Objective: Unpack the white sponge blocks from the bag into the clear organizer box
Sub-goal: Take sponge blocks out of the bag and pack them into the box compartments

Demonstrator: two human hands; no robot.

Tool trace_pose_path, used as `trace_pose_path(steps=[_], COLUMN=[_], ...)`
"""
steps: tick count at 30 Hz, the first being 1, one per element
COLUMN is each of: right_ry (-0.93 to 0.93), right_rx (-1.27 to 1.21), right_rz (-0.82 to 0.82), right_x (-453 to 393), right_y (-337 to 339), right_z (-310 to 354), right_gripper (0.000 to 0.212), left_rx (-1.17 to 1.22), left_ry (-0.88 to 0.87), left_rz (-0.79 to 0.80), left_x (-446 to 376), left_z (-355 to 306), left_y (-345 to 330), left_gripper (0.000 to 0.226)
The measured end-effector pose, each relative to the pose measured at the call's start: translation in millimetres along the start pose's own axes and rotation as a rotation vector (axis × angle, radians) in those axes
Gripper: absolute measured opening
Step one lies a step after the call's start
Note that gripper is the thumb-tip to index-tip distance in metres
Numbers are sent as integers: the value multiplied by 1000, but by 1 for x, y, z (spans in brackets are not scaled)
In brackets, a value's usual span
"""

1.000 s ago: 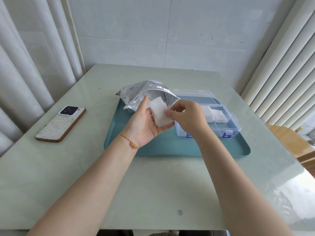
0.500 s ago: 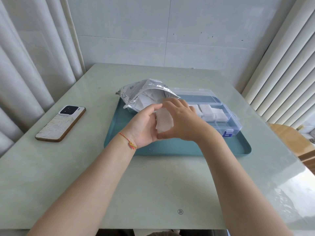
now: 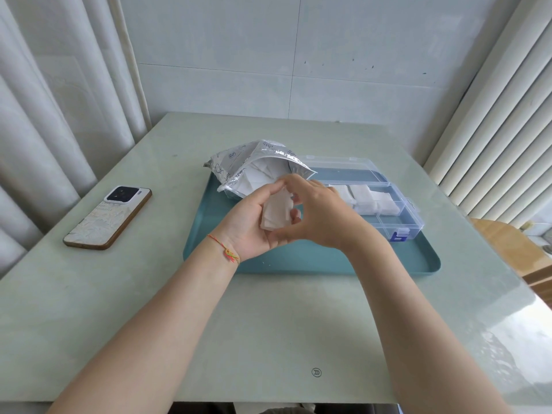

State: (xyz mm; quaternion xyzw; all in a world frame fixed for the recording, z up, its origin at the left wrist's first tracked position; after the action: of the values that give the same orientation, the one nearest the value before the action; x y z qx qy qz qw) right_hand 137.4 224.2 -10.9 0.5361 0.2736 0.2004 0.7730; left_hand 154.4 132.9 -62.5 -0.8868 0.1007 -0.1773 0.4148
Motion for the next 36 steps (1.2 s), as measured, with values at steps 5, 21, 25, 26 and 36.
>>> trace_pose_path(steps=[5,21,25,26,36], right_ry=[-6,48,21,19,-7], right_rx=[40,51,86,79,73], right_rz=[8,27,41,41,64], right_x=[-2,-1,-2,-1,-3], right_y=[-4,-7,-8,-7,-4], right_z=[-1,2,-1,-1,3], right_gripper=[76,80,78,78,91], left_rx=[-45,-100,-114,-111,-141], left_ry=[-54,-55,-29,-29,6], left_rz=[24,21,23,28,125], left_x=[-1,-1,-2,-2,-6], left_z=[-1,-1,0,0,1], left_y=[1,3,3,3,1], left_gripper=[29,49,51,51,64])
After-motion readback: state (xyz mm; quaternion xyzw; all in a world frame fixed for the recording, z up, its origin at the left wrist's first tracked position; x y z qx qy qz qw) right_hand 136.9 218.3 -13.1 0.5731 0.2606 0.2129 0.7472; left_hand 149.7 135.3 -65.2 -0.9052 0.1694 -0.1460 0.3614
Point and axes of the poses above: each hand's wrist, its own x-axis away from the middle knuckle, its own y-axis out of the back of the hand, z = x × y, the point moved 6 cm from there along -x, towards the middle knuckle, and after that the axes turned 10 degrees about x, right-handed, at the moved point
